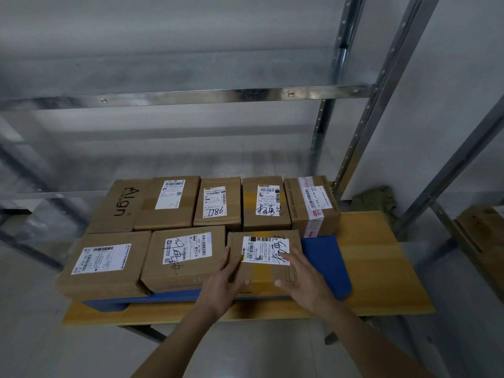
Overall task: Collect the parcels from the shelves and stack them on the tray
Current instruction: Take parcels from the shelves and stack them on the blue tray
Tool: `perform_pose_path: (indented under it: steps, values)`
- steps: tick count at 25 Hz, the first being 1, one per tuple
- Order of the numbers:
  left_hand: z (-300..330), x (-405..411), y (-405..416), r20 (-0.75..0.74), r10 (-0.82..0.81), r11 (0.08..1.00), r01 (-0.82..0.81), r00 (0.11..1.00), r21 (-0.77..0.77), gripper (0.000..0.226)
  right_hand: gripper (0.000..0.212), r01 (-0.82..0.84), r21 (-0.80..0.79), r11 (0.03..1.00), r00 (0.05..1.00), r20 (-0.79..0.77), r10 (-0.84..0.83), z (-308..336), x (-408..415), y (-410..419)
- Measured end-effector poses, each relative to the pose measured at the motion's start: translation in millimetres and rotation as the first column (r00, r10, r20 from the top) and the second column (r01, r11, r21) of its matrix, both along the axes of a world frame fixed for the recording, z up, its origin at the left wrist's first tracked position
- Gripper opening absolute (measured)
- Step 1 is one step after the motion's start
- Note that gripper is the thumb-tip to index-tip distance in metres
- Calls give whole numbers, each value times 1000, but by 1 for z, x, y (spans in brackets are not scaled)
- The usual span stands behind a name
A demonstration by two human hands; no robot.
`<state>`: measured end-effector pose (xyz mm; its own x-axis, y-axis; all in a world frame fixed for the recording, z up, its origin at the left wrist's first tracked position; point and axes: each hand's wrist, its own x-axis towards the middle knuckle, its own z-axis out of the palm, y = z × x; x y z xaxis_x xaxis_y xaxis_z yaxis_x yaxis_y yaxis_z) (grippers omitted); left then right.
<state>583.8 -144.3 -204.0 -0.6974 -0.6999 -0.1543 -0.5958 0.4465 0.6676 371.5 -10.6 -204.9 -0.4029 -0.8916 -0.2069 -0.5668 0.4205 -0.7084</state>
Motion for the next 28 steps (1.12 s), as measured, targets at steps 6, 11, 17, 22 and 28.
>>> perform_pose_path:
  steps: [6,11,17,22,28]
  values:
    - [0,-3,-4,11,27,1000,-27,1000,-8,68,76,-1,-2,1000,1000,3,1,-3,-3,-7]
    - [-5,-3,-9,27,32,999,-31,999,-7,67,75,-4,0,1000,1000,3,4,-2,-6,-10]
    - [0,-3,-7,74,41,997,-37,996,-63,65,74,-10,-6,1000,1000,-10,9,-4,-8,-11]
    - [6,-4,-1,91,53,994,-44,994,-100,63,75,-24,-10,1000,999,-22,24,-3,-8,-11]
    - [2,-4,2,101,53,995,-44,993,-91,66,75,-38,3,999,998,-45,38,-1,-8,-11]
